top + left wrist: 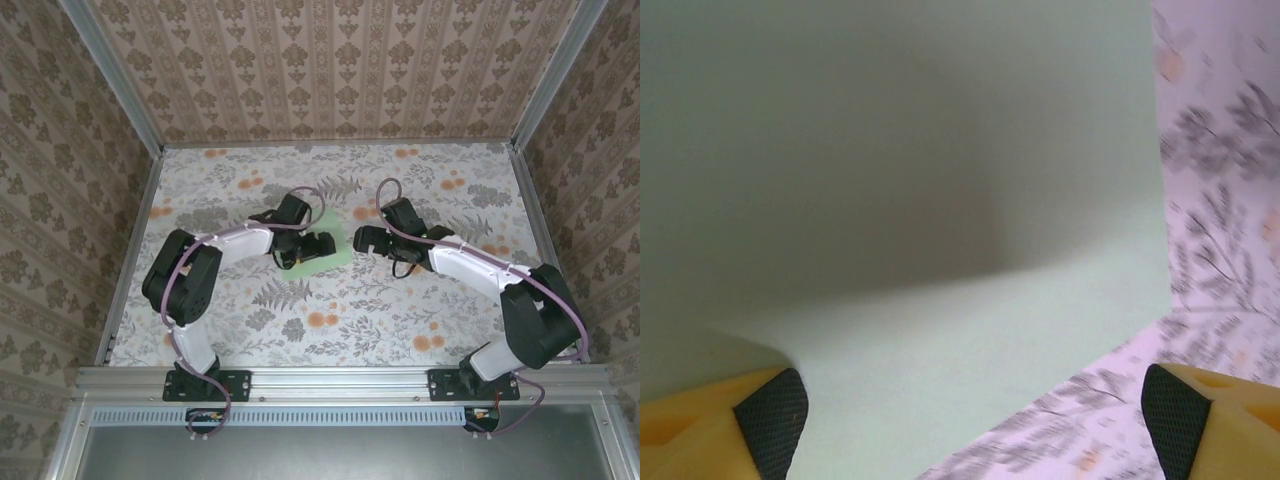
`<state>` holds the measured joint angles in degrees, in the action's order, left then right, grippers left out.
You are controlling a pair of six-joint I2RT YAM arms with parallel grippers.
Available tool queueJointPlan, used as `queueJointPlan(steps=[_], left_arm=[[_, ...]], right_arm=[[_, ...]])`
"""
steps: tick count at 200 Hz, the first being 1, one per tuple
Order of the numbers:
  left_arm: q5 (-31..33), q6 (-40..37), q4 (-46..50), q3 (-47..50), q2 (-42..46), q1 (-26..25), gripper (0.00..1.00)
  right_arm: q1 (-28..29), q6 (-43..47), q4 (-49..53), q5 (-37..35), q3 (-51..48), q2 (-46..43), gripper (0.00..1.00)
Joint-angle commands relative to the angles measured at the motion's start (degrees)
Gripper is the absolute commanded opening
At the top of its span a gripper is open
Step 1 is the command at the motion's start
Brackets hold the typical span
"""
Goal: Fold a paper plane with a square sheet of paper (pick it up from the middle)
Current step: Move the square sheet of paper to the center of the table.
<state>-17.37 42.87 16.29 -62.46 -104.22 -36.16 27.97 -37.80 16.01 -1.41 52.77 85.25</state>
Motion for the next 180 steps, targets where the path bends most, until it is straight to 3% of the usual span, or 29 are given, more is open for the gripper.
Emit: queueJointPlan(steps=[1,40,77,128,180], left_arm=[[-6.23,5.36,-0.81,2.00,0.02,-2.48,0.91],[-8.69,5.90,-1.48,1.14,7.06,0.64,0.92],[-8.39,1.13,4.66,1.74,13.99,11.93,0.95],[-8.09,-5.94,11.82,5.62,20.93,27.17,1.00],[-8.04,-9.83,13.73,8.70,23.80,34.71,1.00]], right_arm=[[-0.45,-2.25,4.44,-4.45,0.97,-2.93,1.00],[-0.20,-3.10,4.60,-1.65,1.65,-1.70,0.89],[4.84,-5.18,4.99,0.01,7.47,4.97,0.86],[14.93,-6.45,7.29,0.78,23.22,21.22,0.86],[19.23,-7.90,9.55,3.75,33.36,33.22,0.85]])
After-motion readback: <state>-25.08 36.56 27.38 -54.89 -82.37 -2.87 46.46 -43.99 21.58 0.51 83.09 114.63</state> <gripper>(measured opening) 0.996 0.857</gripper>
